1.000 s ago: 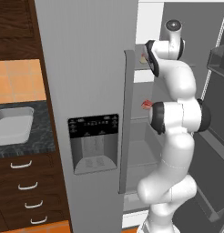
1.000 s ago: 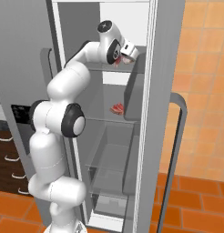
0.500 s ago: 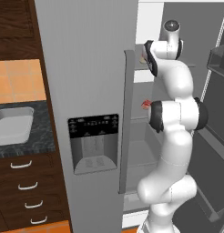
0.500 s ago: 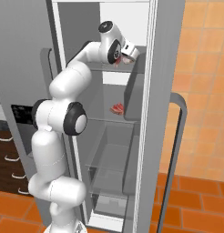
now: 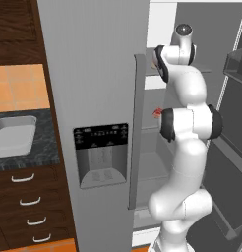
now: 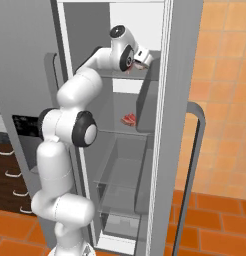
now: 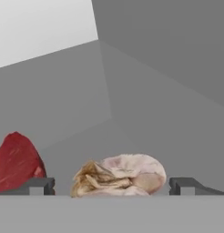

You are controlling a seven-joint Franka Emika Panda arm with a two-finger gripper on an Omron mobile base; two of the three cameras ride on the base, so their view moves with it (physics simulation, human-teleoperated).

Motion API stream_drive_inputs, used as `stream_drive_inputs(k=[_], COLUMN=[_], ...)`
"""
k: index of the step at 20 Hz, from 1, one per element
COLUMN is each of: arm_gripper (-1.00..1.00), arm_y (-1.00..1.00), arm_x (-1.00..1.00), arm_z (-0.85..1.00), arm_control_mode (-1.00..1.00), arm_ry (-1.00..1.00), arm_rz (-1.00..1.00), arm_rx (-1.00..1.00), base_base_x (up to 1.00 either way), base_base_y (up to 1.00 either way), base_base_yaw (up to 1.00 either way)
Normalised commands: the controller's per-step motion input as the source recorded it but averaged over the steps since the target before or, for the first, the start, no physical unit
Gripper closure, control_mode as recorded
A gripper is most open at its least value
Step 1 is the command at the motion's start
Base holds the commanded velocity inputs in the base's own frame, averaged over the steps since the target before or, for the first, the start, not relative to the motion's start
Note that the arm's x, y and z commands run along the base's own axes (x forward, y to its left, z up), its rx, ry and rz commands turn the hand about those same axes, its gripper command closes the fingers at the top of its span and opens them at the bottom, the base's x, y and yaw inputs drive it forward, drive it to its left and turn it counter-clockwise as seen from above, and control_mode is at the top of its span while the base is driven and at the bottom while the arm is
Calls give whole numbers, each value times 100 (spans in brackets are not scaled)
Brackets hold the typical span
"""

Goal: Place one garlic and one steak in each tupperware on the nearby counter, to pack two identical lunches.

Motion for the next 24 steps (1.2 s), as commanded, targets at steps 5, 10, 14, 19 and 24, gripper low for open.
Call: stream_drive_inputs(k=[5, 10, 14, 19, 24], arm_gripper=[100, 100, 100, 100, 100], arm_y=[-8, -11, -1, 0, 0], arm_x=[10, 5, 0, -6, -12], arm_z=[-12, -9, 0, 0, 12], arm_control_mode=[-100, -100, -100, -100, -100], arm_ry=[0, 0, 0, 0, 0], arm_rz=[0, 0, 0, 0, 0], arm_rx=[0, 0, 0, 0, -1], base_base_x=[0, 0, 0, 0, 0], base_base_y=[0, 0, 0, 0, 0], base_base_yaw=[0, 0, 0, 0, 0])
